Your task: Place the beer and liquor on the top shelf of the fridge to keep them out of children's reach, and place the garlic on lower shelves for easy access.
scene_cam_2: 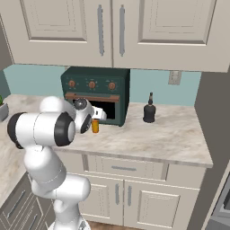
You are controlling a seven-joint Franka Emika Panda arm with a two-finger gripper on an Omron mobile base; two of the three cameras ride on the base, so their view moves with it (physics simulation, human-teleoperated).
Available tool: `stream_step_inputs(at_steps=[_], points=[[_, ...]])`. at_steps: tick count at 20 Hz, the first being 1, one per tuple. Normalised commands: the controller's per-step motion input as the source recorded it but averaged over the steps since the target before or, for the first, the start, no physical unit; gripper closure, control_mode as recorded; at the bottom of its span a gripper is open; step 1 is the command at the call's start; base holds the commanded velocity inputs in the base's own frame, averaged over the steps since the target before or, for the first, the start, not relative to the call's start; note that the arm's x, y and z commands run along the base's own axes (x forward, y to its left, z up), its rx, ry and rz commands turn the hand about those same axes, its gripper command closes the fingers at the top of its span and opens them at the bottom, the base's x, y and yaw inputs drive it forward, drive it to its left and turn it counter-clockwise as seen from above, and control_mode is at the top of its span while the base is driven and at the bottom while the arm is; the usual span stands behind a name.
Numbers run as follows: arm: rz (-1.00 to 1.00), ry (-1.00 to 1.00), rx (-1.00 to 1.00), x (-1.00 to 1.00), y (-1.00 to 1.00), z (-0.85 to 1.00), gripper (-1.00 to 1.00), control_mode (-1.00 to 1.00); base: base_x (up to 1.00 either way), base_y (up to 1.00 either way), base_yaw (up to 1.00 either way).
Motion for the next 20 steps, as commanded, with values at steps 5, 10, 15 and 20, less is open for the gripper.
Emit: stream_step_inputs(at_steps=[5,10,15,20], points=[[0.0,0.0,0.0,0.2,0.0,-0.16,-1.0,-1.0,0.0,0.0,0.0],[0.0,-0.01,0.0,0.2,0.0,-0.15,-1.0,-1.0,0.0,0.0,0.0],[0.0,-0.01,0.0,0.21,-0.04,-0.13,-1.0,-1.0,0.0,0.0,0.0],[0.0,-0.01,0.0,0.21,-0.09,-0.12,-1.0,-1.0,0.0,0.0,0.0]])
